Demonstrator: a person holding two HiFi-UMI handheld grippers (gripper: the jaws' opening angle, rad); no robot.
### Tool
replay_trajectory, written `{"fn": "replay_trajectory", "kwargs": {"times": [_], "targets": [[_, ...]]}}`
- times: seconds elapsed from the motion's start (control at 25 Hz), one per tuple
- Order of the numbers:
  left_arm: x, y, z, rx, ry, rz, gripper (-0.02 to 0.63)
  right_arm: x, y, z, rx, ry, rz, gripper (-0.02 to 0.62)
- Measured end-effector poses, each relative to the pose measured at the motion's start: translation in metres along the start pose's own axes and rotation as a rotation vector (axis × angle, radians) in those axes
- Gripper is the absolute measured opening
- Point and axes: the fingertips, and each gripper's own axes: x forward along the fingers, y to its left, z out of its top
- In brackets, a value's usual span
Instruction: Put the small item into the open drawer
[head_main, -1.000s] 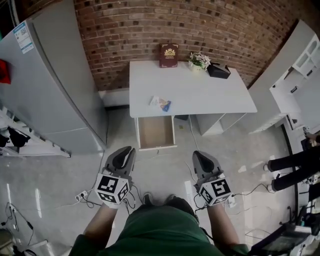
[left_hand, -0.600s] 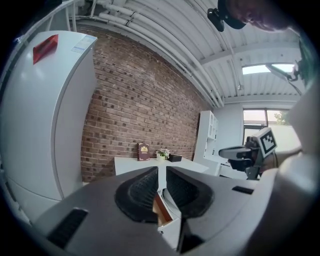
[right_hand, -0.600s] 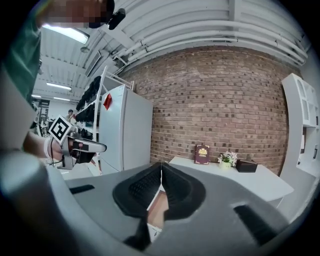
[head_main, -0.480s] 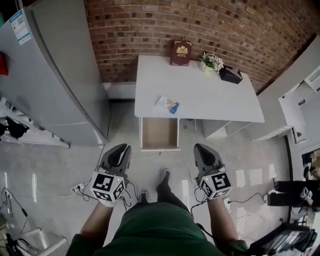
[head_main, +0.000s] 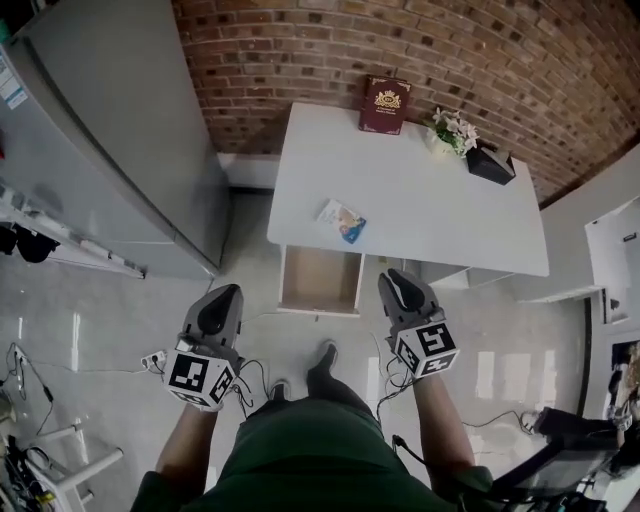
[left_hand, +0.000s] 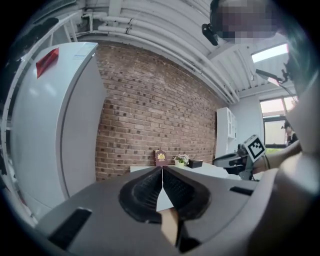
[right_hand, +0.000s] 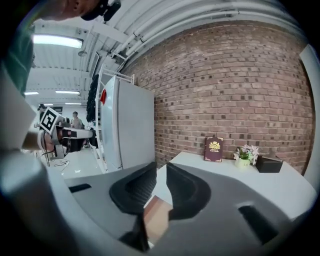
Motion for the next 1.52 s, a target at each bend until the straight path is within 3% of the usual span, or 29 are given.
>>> {"fn": "replay_trajectory", "kwargs": {"times": [0.12,0.4,0.76,1.04,1.52], "targets": [[0.02,-0.009,0.011,0.029,-0.017,0.027,0.011,0.02,-0.027,-0.007,-0.011,0.023,0.026,0.063],[0.052,-0.017,0.017,-0.057,-0.031,0.085,0.014,0.075,-0.061,-0.045,-0.077,0.138,0.114,0.097],[0.068,-0.014,0.005,-0.053,0.018,0.162,0.014,0.159,-0.055,-0.102,-0.189,0.3,0.2,0.131],[0.067,0.005,-0.022,-0.096,0.087,0.162,0.015,0.217,-0.042,-0.153,-0.36,0.47,0.216,0.156],[0.04,0.052,-0.053,-0.178,0.137,0.231,0.015,0.265,-0.053,-0.212,-0.459,0.664,0.189,0.16]]}}
